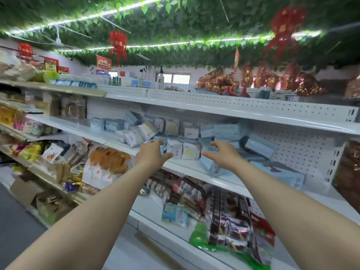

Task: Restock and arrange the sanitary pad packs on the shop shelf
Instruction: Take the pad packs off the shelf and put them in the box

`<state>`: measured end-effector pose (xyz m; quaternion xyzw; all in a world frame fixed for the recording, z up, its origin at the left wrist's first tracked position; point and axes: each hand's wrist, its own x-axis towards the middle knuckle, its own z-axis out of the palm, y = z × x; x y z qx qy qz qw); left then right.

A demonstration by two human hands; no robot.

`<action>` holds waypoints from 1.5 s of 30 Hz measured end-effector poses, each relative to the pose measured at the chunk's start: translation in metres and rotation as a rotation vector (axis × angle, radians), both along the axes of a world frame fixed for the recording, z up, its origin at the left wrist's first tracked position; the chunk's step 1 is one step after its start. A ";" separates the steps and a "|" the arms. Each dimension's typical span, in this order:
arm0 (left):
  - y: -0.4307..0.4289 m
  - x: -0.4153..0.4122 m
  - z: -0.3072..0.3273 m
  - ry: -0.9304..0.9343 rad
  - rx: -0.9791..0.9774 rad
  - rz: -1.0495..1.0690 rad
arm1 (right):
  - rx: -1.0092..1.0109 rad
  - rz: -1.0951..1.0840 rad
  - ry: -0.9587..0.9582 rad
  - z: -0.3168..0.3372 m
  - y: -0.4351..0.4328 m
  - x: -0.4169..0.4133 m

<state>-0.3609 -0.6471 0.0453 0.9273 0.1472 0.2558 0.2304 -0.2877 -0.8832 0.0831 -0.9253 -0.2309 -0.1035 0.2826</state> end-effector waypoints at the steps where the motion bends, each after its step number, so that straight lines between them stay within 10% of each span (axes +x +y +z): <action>1: 0.013 0.008 -0.002 0.002 -0.009 0.006 | -0.001 0.008 0.001 0.001 0.013 0.008; 28: 0.392 0.195 0.009 -0.110 -0.093 0.183 | 0.150 0.222 0.057 0.023 0.423 0.198; 45: 0.614 0.386 -0.015 -0.067 -0.389 -0.017 | 0.352 -0.303 0.369 0.015 0.622 0.325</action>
